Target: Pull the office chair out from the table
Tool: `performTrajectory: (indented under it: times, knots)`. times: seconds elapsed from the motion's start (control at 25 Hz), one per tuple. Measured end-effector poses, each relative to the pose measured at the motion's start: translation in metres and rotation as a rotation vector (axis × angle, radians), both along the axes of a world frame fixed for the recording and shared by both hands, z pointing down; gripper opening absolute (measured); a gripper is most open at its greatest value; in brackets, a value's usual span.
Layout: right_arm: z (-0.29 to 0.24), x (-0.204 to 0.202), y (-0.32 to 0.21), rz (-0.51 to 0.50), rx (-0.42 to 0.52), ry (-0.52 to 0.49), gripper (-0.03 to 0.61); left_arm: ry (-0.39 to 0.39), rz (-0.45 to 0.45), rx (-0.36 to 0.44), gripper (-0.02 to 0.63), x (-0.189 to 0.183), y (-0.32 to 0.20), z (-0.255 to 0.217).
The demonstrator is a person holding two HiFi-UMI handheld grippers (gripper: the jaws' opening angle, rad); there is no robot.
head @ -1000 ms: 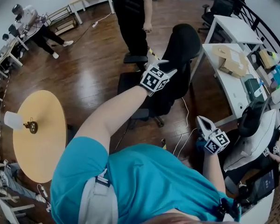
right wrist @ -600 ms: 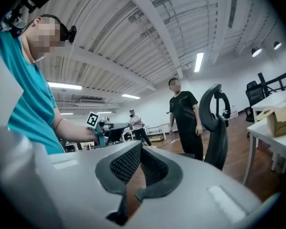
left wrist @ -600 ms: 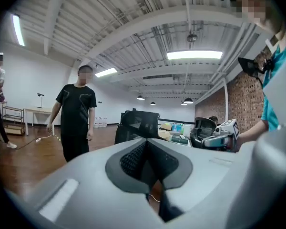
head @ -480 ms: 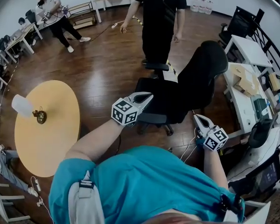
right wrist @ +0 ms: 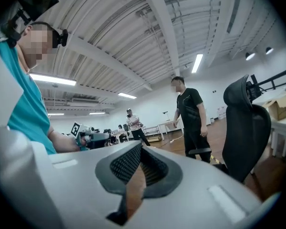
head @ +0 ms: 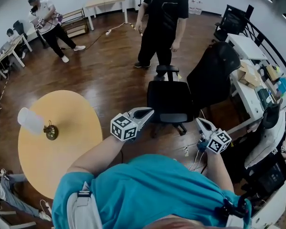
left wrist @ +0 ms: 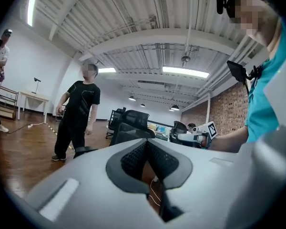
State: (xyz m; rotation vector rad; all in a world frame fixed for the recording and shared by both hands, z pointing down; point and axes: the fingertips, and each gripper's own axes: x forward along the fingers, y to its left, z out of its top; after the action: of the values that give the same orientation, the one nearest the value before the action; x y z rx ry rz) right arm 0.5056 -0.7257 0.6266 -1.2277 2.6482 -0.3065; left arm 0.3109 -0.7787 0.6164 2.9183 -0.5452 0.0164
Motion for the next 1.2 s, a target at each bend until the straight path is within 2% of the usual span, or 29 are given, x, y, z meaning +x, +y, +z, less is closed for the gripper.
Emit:
performTrajectory:
  times: [0.16,0.4,0.52,0.76,0.92,1.08,1.2]
  knots:
    - [-0.002,-0.049,0.030,0.026,-0.019,0.013,-0.002,0.011,0.037,-0.022,0.029,-0.048,0.024,0.000]
    - [-0.012,-0.056,0.090,0.079,-0.016,0.038,-0.002,0.030,0.065,-0.051,0.029,-0.071,0.080,0.012]
    - [-0.007,-0.041,0.118,0.083,-0.006,0.042,-0.003,0.017,0.068,-0.065,0.029,-0.058,0.108,0.023]
    - [0.008,0.008,0.185,0.041,0.016,0.066,-0.002,-0.004,0.052,-0.093,0.029,-0.003,0.174,0.032]
    - [0.028,0.031,0.215,0.036,0.015,0.066,-0.002,-0.024,0.040,-0.099,0.029,0.020,0.211,0.041]
    - [0.041,0.032,0.227,0.000,0.013,0.043,-0.003,-0.037,0.021,-0.101,0.029,0.027,0.236,0.046]
    - [0.031,0.013,0.240,-0.026,0.025,0.037,-0.002,-0.035,0.002,-0.095,0.029,0.011,0.251,0.039]
